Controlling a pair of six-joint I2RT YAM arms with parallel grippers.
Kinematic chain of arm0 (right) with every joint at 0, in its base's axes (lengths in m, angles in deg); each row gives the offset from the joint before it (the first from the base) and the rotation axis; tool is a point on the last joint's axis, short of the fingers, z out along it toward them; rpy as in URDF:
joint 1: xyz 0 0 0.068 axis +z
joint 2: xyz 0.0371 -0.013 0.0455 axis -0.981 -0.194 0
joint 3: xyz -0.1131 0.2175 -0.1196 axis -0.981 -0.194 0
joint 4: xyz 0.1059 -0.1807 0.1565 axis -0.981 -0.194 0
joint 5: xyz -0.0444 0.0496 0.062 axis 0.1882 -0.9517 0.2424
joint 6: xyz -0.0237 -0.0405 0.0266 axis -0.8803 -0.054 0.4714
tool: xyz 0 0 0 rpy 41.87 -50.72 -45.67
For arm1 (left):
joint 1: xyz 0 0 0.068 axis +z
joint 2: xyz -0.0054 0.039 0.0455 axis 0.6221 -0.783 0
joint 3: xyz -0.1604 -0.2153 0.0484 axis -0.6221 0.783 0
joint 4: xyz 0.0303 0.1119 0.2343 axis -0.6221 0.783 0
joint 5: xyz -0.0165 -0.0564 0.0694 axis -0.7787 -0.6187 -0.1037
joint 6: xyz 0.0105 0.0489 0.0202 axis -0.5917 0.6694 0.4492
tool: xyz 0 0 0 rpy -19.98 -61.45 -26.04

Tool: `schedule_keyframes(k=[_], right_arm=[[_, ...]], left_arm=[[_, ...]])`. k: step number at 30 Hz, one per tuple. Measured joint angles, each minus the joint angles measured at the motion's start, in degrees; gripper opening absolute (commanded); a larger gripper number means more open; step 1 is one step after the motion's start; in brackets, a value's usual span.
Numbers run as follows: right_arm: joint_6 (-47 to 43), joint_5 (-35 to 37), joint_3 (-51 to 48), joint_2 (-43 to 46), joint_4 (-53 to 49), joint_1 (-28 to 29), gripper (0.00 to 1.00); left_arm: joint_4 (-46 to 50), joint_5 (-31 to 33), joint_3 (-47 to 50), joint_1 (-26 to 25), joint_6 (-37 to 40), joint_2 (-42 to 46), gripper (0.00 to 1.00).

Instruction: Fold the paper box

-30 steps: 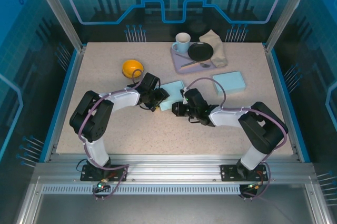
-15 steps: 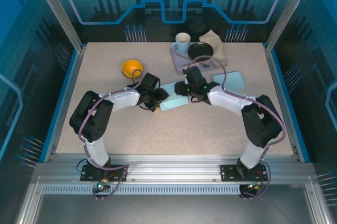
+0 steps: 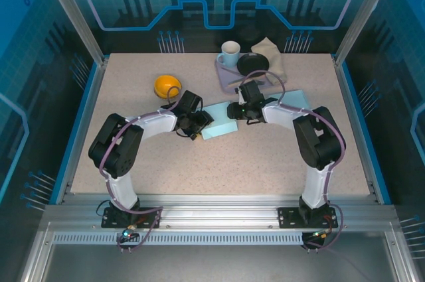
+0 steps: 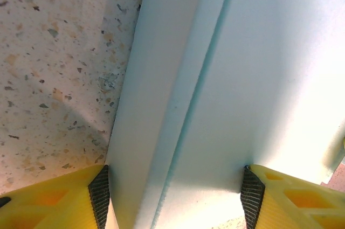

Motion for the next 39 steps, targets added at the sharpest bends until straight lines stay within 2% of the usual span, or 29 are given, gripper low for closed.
schedule_keyframes(k=[11, 24, 26, 30, 39], right_arm=[[4.9, -2.6, -5.9, 2.2, 6.9, -0.2, 0.37], [8.1, -2.5, -6.6, 2.8, 6.8, 1.2, 0.37], [8.3, -2.5, -6.6, 2.8, 6.7, 1.4, 0.37], [8.4, -2.5, -6.6, 2.8, 6.6, 1.4, 0.33], [8.7, -1.9, -7.1, 3.2, 7.0, 1.7, 0.34]], left_arm=[[1.4, -0.4, -0.8, 0.0, -0.1, -0.1, 0.64], [6.0, -0.4, -0.8, -0.9, -1.1, 1.6, 0.64], [6.3, -0.4, -0.8, -0.9, -1.2, 1.8, 0.63], [6.6, -0.4, -0.8, -0.9, -1.6, 1.9, 0.54], [7.5, 0.5, -0.8, -1.0, -1.5, 2.5, 0.49]])
